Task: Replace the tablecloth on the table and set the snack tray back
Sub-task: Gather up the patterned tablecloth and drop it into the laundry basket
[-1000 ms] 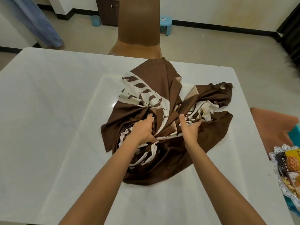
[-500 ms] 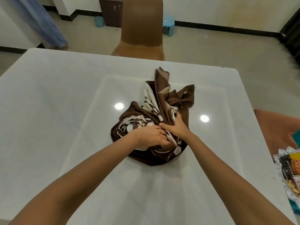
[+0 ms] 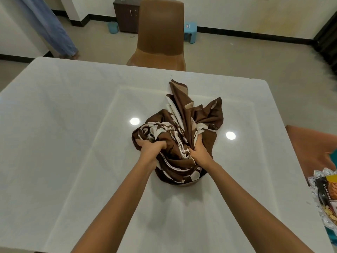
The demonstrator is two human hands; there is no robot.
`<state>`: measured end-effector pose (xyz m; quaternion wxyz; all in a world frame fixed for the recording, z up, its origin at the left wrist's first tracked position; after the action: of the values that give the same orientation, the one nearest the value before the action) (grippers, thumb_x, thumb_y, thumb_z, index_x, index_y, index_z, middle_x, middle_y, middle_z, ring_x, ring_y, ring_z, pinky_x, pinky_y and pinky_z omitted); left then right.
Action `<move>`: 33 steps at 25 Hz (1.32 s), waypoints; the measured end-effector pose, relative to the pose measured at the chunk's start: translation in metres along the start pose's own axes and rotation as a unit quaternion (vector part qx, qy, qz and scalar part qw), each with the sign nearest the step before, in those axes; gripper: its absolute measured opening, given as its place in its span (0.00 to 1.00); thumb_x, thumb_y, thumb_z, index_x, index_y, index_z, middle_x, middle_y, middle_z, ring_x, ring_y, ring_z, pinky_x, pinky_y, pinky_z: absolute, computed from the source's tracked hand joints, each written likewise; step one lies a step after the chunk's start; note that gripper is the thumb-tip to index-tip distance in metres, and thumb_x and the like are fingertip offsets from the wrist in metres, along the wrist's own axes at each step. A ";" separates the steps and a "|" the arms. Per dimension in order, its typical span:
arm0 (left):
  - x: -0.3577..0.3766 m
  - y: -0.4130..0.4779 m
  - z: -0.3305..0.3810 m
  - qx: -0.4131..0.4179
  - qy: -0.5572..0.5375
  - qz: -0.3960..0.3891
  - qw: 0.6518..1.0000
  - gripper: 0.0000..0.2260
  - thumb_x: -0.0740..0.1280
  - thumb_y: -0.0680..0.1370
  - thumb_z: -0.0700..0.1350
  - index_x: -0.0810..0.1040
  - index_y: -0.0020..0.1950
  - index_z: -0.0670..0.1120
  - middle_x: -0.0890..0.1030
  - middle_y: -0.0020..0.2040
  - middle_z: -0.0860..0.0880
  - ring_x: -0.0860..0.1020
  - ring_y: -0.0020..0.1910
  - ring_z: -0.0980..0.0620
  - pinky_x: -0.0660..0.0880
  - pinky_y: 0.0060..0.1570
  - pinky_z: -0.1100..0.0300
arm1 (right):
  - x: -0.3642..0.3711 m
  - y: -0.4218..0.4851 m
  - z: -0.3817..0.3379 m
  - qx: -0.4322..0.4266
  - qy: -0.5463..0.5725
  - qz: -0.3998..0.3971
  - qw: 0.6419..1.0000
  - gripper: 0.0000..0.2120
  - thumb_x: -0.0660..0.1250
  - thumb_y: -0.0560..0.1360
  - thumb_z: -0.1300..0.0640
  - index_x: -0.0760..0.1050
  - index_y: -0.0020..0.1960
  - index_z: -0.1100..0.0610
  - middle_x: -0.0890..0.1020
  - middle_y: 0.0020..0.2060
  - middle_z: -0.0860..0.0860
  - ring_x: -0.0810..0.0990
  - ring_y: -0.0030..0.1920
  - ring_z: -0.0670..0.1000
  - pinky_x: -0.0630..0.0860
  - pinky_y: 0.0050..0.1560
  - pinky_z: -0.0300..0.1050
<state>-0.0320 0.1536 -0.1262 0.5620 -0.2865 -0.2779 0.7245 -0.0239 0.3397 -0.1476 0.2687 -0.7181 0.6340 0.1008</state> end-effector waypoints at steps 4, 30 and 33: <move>0.026 -0.014 0.016 0.012 0.085 0.035 0.996 0.63 0.72 0.53 0.72 0.40 0.77 0.54 0.52 0.77 0.41 0.54 0.74 0.38 0.59 0.70 0.38 | 0.012 -0.017 -0.015 -0.083 0.028 -0.081 0.993 0.31 0.62 0.80 0.55 0.49 0.77 0.51 0.60 0.72 0.40 0.59 0.69 0.32 0.56 0.66 0.24; 0.043 -0.010 0.029 0.320 0.739 -0.135 0.577 0.49 0.76 0.65 0.47 0.49 0.76 0.54 0.72 0.67 0.47 0.61 0.71 0.44 0.43 0.63 0.23 | -0.020 0.029 0.011 0.032 0.145 -0.003 0.989 0.40 0.53 0.71 0.27 0.57 0.76 0.47 0.65 0.72 0.44 0.64 0.72 0.47 0.59 0.73 0.46; 0.038 -0.004 0.036 0.399 0.767 -0.206 0.459 0.47 0.75 0.67 0.45 0.48 0.77 0.57 0.71 0.69 0.50 0.60 0.73 0.46 0.43 0.64 0.24 | -0.030 0.023 0.003 -0.003 0.051 -0.145 0.988 0.36 0.66 0.68 0.32 0.62 0.73 0.39 0.71 0.65 0.39 0.68 0.68 0.43 0.64 0.68 0.42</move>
<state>-0.0634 0.1881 -0.1025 0.7345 -0.4056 0.5334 0.1075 -0.0507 0.3661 -0.1412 0.2457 -0.8072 0.5361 0.0257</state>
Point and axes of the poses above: each hand's wrist, its own y-axis towards the middle knuckle, its own x-axis out of the palm, z = x × y, the point moved 1 cm from there along y, towards the middle knuckle
